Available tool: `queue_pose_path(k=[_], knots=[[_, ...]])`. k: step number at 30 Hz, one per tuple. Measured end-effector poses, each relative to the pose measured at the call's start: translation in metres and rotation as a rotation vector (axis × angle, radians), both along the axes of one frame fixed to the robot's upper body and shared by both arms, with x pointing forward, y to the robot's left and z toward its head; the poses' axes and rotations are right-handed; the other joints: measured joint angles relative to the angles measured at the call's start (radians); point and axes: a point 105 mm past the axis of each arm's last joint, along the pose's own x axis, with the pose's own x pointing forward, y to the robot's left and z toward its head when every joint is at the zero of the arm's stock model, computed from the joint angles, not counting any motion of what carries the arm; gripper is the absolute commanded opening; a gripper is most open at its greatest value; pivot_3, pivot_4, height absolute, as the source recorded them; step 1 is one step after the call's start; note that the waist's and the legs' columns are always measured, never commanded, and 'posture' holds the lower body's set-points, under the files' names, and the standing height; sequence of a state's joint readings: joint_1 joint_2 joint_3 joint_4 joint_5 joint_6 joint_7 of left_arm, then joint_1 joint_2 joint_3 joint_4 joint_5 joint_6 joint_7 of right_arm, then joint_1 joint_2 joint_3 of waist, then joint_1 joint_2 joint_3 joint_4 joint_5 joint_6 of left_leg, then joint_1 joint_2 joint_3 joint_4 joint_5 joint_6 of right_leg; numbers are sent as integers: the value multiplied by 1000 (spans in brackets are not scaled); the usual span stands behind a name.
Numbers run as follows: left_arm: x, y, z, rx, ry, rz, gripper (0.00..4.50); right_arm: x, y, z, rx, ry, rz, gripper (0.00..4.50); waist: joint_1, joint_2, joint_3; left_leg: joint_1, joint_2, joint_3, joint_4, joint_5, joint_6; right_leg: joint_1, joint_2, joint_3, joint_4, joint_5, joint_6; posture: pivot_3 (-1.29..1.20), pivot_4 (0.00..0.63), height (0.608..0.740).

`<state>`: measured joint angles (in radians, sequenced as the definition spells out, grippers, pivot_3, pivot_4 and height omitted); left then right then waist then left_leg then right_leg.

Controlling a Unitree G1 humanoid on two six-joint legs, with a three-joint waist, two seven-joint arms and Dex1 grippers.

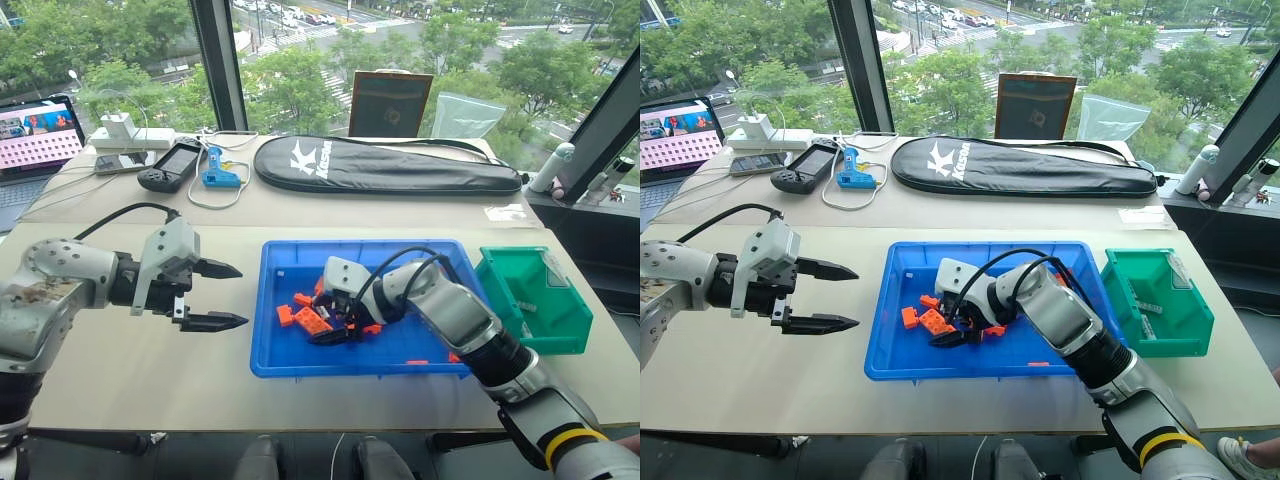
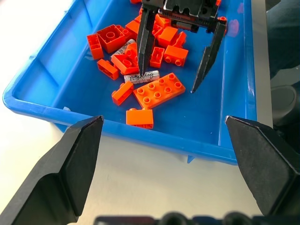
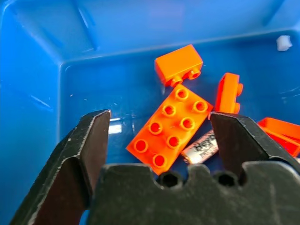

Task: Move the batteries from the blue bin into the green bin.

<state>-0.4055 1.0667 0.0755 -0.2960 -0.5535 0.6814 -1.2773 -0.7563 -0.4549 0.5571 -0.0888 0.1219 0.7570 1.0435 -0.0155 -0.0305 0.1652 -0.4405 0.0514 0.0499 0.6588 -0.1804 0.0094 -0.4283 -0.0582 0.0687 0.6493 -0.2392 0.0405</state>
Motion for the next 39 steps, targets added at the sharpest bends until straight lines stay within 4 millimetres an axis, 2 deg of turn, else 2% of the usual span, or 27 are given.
queue_pose_path(k=[2, 15, 16, 17, 24, 26, 28, 34, 39], knots=[[0, 0, 0, 1, -1, -1, 4500, 2, 0, -7, -25, -19, 7, 3965, 0, 0, 0, 0, 0, 0, 0, 0, 0, 0, 0, 0, 0, 0, 0, 0, 150, 733], [1, 0, 0, 2, -6, 4, 4500, 11, 1, -12, -64, -114, 15, 3965, 0, 0, 0, 3, 0, 0, 0, 0, 0, 3, 0, 0, 0, 0, 0, 0, 150, 733], [1, 0, 0, 2, -7, 5, 4500, 11, 1, -12, -64, -114, 15, 3456, 0, 0, 0, 3, 0, 0, 0, 0, 0, 3, 0, 0, 0, 0, 0, 0, 150, 733], [1, 0, 0, 2, -7, 5, 4500, 11, 1, -12, -65, -117, 13, 3251, 0, 0, 0, 3, 0, 0, 0, 0, 0, 3, 0, 0, 0, 0, 0, 0, 150, 733], [1, -3, -3, -1, -5, -7, 4500, 12, 0, -9, -58, -123, 11, 923, 0, 0, 0, 4, 0, 0, 0, 0, 0, 3, 0, 0, 0, 0, 0, 0, 150, 733], [1, -3, -2, -1, -12, -11, 4500, 12, -1, -8, -57, -128, 10, 712, 0, -1, -1, 4, 0, 0, 0, 0, 0, 3, 0, 0, 0, 0, 0, 0, 150, 733], [1, -4, -2, 2, -17, -14, 4500, 11, -1, -8, -58, -125, 12, 53, 0, -1, -1, 4, 0, 0, 0, 0, 0, 3, 0, 0, 0, 0, 0, 0, 150, 733], [4, -4, -4, 11, -18, -15, 4500, 4, -6, -4, -63, -64, 6, 53, 1, -1, 0, 3, 0, 0, 0, 0, 0, 3, 0, 0, 0, 0, 0, 0, 150, 733], [7, -6, -6, 8, -21, -22, 4500, -9, -14, 19, -15, 3, 16, 53, 2, -1, 0, 2, 0, 0, 0, 0, 0, 2, 0, 0, 0, 0, 0, 0, 150, 733]])
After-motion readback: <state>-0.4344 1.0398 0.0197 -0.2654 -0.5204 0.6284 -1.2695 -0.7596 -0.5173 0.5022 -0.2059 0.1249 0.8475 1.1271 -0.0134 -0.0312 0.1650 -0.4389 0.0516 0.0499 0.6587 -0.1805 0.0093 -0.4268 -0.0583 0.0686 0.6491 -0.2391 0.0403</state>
